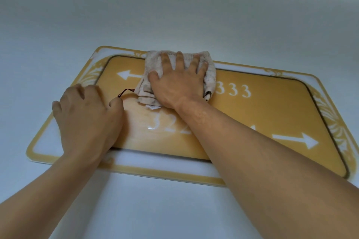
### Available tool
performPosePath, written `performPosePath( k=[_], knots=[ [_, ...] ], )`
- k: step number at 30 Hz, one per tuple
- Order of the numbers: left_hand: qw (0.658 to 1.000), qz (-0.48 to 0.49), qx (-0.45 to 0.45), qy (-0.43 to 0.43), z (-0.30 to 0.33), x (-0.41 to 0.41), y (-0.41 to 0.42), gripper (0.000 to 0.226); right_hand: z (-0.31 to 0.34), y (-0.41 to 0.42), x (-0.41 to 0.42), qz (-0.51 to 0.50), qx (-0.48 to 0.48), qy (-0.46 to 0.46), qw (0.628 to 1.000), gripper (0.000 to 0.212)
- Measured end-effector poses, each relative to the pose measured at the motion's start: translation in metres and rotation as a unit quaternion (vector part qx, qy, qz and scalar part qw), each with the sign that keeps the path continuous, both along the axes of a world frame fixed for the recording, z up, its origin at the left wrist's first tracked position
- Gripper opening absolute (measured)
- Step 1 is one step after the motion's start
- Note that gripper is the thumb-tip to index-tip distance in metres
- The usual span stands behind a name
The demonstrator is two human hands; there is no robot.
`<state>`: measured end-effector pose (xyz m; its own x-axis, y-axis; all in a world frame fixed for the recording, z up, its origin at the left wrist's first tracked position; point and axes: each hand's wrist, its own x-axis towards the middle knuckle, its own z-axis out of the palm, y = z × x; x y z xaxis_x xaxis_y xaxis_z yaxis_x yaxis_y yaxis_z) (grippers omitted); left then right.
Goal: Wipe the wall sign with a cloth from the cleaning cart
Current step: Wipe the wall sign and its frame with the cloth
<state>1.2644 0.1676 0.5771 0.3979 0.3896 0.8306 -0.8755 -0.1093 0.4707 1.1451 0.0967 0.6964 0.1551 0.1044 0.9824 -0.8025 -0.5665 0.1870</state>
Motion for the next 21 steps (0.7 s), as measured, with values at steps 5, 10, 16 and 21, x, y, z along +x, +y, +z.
performPosePath(
  k=[5, 10, 16, 21],
  knots=[
    [1.0, -0.012, 0.0, -0.001, -0.002, -0.004, 0.0, 0.065, 0.0, 0.004, 0.009, -0.003, 0.004, -0.005, 1.0, 0.071],
    [0.999, -0.027, 0.021, -0.004, -0.003, -0.005, 0.003, 0.054, 0.002, 0.013, 0.025, -0.003, 0.005, -0.01, 1.0, 0.071],
    [0.999, -0.035, 0.009, -0.02, -0.003, 0.0, 0.001, 0.044, 0.002, 0.016, 0.036, -0.008, 0.005, -0.009, 1.0, 0.072],
    [0.998, -0.048, -0.014, -0.034, -0.001, 0.002, -0.001, 0.052, 0.004, 0.018, 0.039, -0.013, 0.01, -0.014, 1.0, 0.072]
  ],
)
